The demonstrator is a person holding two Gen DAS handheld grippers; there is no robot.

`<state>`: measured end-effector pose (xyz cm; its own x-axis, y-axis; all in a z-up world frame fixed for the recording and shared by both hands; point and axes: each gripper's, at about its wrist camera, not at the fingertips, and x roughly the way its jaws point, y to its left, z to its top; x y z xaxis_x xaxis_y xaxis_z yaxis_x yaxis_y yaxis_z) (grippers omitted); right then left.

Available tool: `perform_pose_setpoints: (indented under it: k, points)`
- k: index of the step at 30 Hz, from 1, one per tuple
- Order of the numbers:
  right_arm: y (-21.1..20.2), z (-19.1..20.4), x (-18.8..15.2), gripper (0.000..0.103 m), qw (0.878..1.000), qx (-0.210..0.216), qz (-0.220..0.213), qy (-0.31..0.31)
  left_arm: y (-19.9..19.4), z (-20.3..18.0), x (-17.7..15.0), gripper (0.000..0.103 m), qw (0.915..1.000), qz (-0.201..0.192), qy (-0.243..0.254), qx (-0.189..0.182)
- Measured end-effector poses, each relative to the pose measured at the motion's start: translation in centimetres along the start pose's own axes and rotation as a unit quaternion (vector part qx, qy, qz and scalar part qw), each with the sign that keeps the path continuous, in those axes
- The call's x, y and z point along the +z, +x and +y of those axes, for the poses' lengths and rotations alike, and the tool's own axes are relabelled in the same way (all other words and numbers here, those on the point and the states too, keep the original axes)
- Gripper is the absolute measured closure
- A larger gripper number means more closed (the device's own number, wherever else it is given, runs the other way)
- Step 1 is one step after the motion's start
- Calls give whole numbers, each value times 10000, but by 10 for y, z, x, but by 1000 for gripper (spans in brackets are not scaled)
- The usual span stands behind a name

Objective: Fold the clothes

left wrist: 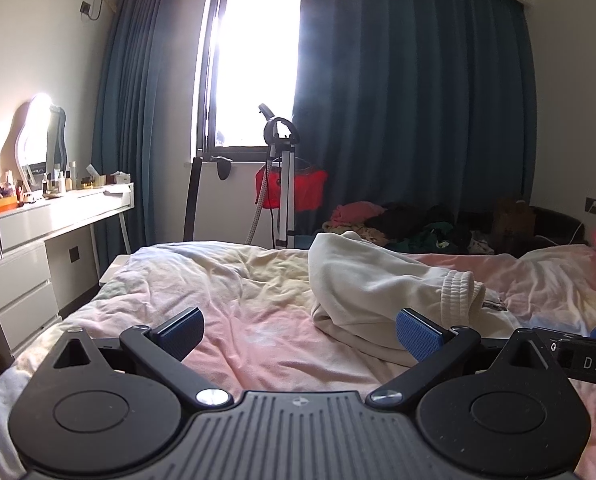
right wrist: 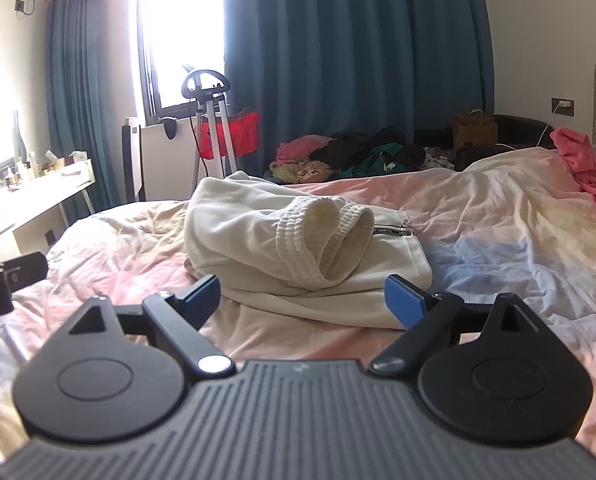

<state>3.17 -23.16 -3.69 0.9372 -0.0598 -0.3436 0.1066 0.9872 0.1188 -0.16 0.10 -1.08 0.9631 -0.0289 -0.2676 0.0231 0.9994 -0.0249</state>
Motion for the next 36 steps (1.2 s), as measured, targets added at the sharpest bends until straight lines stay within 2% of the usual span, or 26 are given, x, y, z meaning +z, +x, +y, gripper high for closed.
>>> perform_pose_setpoints:
  k: [5, 8, 11, 16, 21, 24, 26, 28, 30, 33, 35, 36]
  points:
    - [0, -4, 2, 13, 9998, -129, 69, 107, 10, 0, -4, 0, 9999, 84, 22, -137]
    - [-3, -10, 6, 13, 9996, -221, 17, 188, 25, -11, -5, 0, 9994, 190, 252, -163]
    - [-6, -21, 12, 13, 9987, -361, -75, 349, 47, -30, -3, 0, 9982, 288, 390, -354]
    - [-5, -56, 20, 13, 9934, -749, -149, 854, 102, -75, 1, 0, 9940, 432, 615, -795]
    - [11, -93, 14, 13, 9857, -1033, -11, 1329, 162, -143, 9, 0, 9853, 383, 1254, -1092]
    - [27, -105, 9, 13, 9825, -1079, 157, 1509, 200, -184, 13, 0, 9797, 408, 1626, -1102]
    - [38, -112, 6, 13, 9804, -1105, 236, 1611, 228, -207, 8, 2, 9752, 529, 1956, -890]
    - [51, -114, 5, 13, 9821, -1168, 113, 1474, 257, -223, 3, 5, 9728, 642, 2133, -629]
    - [69, -117, 3, 13, 9833, -1302, 193, 1257, 284, -230, 1, 15, 9722, 820, 2155, -418]
    - [89, -122, -5, 13, 9801, -1358, 388, 1396, 306, -225, 10, 27, 9790, 753, 1890, -121]
    - [98, -122, -9, 13, 9793, -1324, 493, 1447, 313, -217, 21, 58, 9835, 785, 1623, -153]
    - [103, -122, -11, 13, 9789, -1306, 546, 1472, 313, -212, 28, 65, 9849, 829, 1502, -247]
